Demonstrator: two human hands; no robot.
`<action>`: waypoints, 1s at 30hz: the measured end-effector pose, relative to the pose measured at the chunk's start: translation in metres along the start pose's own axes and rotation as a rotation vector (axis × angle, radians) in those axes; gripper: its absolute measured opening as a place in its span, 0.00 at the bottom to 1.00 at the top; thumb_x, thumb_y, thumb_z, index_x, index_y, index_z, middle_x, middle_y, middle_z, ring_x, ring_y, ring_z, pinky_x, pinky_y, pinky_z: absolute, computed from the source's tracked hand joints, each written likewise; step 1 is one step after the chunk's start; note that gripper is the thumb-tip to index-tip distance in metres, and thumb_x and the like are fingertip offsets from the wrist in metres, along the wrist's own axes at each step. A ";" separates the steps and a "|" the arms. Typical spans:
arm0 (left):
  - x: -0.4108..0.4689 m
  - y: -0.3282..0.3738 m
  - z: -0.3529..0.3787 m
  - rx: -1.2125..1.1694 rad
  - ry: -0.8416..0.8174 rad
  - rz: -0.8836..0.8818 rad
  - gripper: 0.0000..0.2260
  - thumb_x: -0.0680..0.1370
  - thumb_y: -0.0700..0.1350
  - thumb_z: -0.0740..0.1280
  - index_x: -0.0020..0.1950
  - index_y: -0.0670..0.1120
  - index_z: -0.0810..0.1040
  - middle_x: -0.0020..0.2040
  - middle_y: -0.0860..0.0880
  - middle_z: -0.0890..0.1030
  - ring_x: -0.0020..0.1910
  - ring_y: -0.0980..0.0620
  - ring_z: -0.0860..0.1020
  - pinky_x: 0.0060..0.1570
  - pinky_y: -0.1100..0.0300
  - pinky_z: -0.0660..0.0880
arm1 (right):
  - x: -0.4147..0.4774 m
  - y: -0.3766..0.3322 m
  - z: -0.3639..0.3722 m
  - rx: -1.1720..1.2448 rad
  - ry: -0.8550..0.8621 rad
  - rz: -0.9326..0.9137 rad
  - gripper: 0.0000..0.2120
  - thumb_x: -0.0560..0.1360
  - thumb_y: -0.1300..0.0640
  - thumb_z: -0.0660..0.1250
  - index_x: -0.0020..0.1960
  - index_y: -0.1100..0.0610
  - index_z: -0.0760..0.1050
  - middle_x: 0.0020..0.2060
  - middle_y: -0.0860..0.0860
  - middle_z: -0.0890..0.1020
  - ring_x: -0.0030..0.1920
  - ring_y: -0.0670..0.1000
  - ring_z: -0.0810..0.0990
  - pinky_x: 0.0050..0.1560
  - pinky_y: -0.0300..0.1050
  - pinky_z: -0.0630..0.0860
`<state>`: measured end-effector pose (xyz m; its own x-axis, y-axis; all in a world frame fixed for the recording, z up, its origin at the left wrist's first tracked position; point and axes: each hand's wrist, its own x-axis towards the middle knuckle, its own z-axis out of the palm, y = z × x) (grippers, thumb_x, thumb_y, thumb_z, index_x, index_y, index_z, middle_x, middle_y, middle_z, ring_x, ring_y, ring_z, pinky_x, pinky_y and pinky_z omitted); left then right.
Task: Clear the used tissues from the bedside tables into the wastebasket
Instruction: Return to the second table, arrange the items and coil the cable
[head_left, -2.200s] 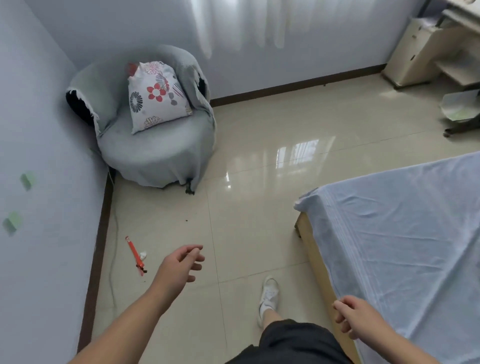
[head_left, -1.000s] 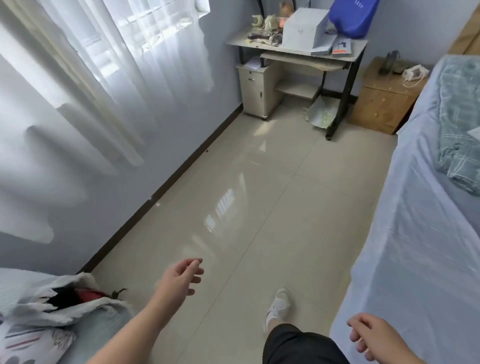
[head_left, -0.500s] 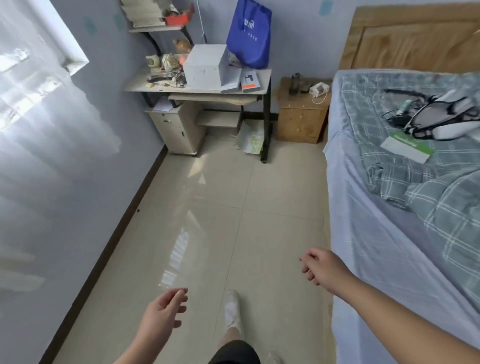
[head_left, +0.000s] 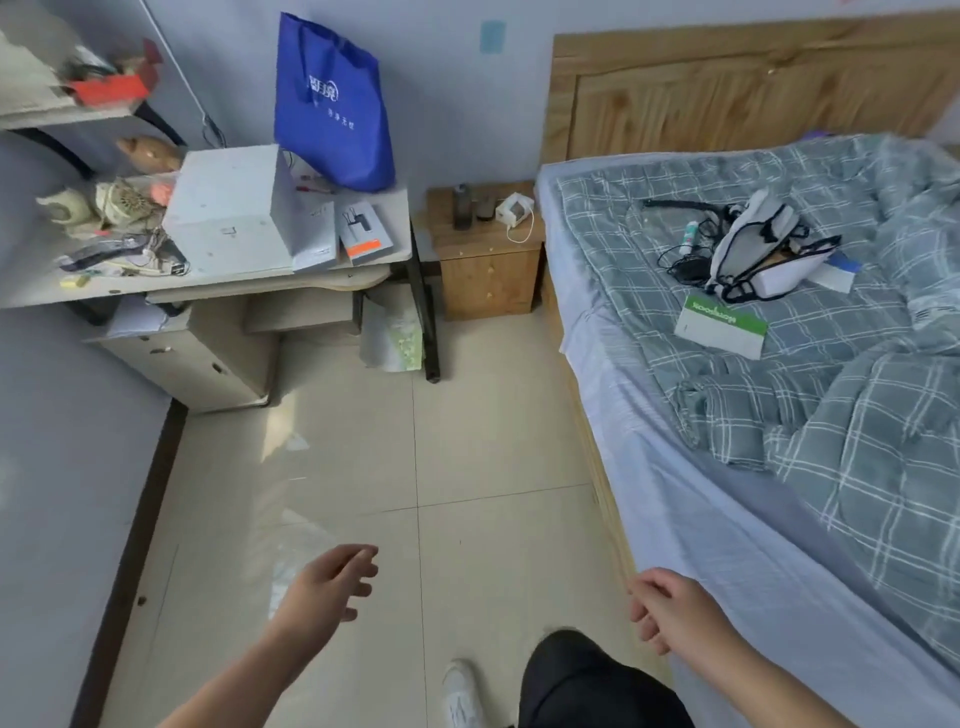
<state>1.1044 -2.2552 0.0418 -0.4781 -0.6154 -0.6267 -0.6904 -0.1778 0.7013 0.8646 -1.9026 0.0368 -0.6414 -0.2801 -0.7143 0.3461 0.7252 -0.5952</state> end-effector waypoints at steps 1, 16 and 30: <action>0.021 0.022 0.000 0.008 -0.013 0.022 0.08 0.85 0.49 0.67 0.56 0.54 0.86 0.49 0.51 0.89 0.49 0.48 0.87 0.44 0.53 0.82 | 0.010 0.000 -0.004 0.006 0.006 0.026 0.09 0.80 0.57 0.67 0.45 0.56 0.84 0.33 0.51 0.85 0.29 0.50 0.79 0.31 0.45 0.74; 0.261 0.267 0.043 0.014 -0.004 0.064 0.08 0.85 0.50 0.67 0.55 0.55 0.87 0.47 0.54 0.89 0.48 0.50 0.86 0.43 0.54 0.82 | 0.275 -0.237 -0.099 -0.061 -0.014 -0.028 0.08 0.80 0.56 0.66 0.45 0.55 0.83 0.35 0.50 0.86 0.30 0.47 0.80 0.33 0.44 0.74; 0.497 0.416 0.014 0.067 -0.082 0.026 0.07 0.85 0.51 0.67 0.54 0.54 0.86 0.46 0.52 0.88 0.46 0.51 0.85 0.42 0.56 0.81 | 0.462 -0.519 -0.102 -0.075 0.049 -0.130 0.07 0.81 0.57 0.66 0.47 0.55 0.82 0.38 0.52 0.86 0.31 0.47 0.81 0.36 0.46 0.76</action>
<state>0.5721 -2.6241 0.0169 -0.5375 -0.5538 -0.6359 -0.7103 -0.1090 0.6954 0.3190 -2.3436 0.0534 -0.7110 -0.3446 -0.6129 0.2073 0.7301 -0.6511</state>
